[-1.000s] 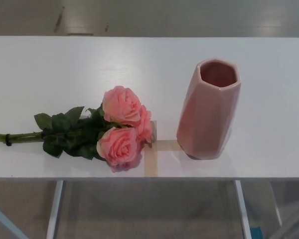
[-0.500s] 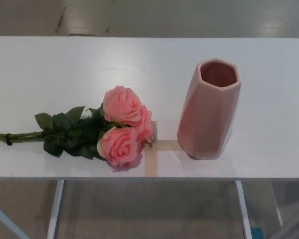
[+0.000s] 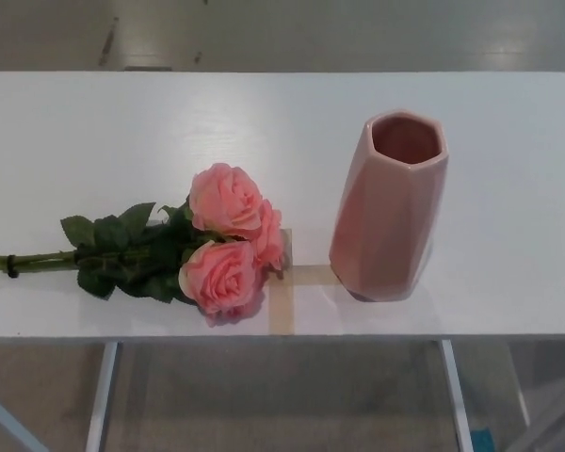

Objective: Use the left hand to pick up the rose and then lift and insert it into the pink vase.

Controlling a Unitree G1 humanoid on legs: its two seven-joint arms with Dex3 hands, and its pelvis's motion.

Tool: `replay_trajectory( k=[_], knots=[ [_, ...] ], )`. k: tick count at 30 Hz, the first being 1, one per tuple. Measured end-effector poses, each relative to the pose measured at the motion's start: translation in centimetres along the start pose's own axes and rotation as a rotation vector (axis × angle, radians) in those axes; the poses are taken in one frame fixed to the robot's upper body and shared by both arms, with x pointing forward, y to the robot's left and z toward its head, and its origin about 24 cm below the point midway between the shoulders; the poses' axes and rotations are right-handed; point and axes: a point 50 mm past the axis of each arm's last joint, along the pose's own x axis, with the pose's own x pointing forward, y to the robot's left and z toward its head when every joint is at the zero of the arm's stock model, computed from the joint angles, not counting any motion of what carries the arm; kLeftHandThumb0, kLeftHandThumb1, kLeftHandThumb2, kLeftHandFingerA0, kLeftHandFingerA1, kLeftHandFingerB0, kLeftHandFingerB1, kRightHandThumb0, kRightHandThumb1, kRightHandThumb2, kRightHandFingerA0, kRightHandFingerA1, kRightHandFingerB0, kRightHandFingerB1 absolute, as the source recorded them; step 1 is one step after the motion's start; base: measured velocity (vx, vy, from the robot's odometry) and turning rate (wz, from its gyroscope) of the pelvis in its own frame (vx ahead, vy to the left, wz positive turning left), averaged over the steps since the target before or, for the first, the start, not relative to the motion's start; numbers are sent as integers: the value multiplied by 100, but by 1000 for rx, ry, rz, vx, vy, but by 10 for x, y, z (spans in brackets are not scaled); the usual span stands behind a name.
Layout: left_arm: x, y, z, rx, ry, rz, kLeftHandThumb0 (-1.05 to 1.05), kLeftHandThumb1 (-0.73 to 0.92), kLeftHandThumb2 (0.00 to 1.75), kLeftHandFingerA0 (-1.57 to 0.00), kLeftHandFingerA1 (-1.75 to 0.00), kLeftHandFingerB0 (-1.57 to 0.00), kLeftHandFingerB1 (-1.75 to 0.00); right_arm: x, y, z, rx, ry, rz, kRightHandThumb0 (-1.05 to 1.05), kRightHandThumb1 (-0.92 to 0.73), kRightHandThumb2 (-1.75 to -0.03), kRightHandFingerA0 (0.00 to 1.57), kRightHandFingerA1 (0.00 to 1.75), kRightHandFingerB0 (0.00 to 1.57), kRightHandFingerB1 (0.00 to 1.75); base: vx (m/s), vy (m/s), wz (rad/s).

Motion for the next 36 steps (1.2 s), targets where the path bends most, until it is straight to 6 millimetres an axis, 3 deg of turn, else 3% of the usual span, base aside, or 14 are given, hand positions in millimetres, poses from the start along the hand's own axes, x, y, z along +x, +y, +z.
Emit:
replay_trajectory(
  k=[4, 5, 6, 17, 18, 20, 23, 24, 26, 27, 28, 30, 32, 36],
  knots=[
    [-21, 21, 6, 27, -63, 14, -31, 49, 58, -17, -33, -18, -29, 0, 1, 1, 2, -6, 2, -13, -62, -58, 63, 51, 52, 46, 0, 0, 0],
    [-27, 27, 10, 37, -89, 20, -29, 34, 87, 0, -46, -5, -46, 0, 1, 1, 3, -10, 4, -13, -62, -58, 62, 51, 52, 46, 0, 0, 0],
    [-30, 30, 14, 44, -109, 24, -32, 51, 59, -9, -32, -13, -28, 0, 2, 2, 3, -12, 5, -13, -62, -58, 62, 51, 52, 46, 0, 0, 0],
    [-76, 53, 82, 141, -398, 84, -46, 50, 69, -8, -35, -2, -30, 0, 5, 3, -2, -21, 15, -12, -62, -58, 61, 50, 51, 46, 0, 0, 0],
    [-80, 54, 87, 145, -422, 88, -42, 54, 56, -8, -30, -10, -27, 0, 5, 3, -2, -21, 15, -12, -62, -58, 61, 50, 52, 46, 0, 0, 0],
    [-89, 53, 101, 157, -487, 98, -44, 53, 58, -10, -25, -11, -27, 0, 5, 3, -2, -21, 16, -12, -62, -58, 62, 50, 52, 46, 0, 0, 0],
    [-101, 50, 128, 181, -610, 103, -80, 42, 72, -5, -39, -3, -36, -1, 6, 2, -3, -21, 17, -12, -62, -58, 62, 51, 52, 46, 0, 0, 0],
    [-105, 47, 142, 196, -670, 99, -37, 32, 91, 0, -51, 0, -49, -1, 6, 2, -4, -21, 17, -12, -62, -58, 62, 51, 52, 46, 0, 0, 0],
    [-111, 38, 176, 243, -812, 79, -38, 31, 91, 0, -51, 0, -50, -1, 6, 1, -4, -19, 18, -12, -62, -58, 62, 51, 52, 46, -12, -2, 5],
    [-113, 35, 189, 264, -859, 69, -87, 49, 76, -6, -42, -3, -39, -1, 6, 1, -3, -20, 19, -12, -62, -58, 62, 51, 52, 46, 0, 0, 0],
    [-115, 30, 207, 301, -925, 50, -65, 55, 57, -10, -29, -10, -34, -1, 6, 1, -1, -23, 20, -12, -63, -58, 62, 51, 52, 46, 0, 0, 0],
    [-117, 23, 228, 348, -997, 22, -71, 41, 75, -10, -21, -9, -34, -1, 6, 1, 2, -23, 22, -12, -63, -58, 62, 51, 52, 46, 0, 0, 0],
    [-117, 8, 250, 423, -1060, -37, -56, 35, 74, -4, -30, -4, -31, -2, 6, 0, 7, -22, 25, -12, -63, -58, 62, 51, 52, 46, 0, 0, 0],
    [-115, -23, 281, 537, -1147, -150, -65, 39, 73, -7, -32, -3, -32, -2, 6, 0, 9, -23, 27, -11, -63, -58, 62, 51, 52, 46, 0, 0, 0]
  ],
)
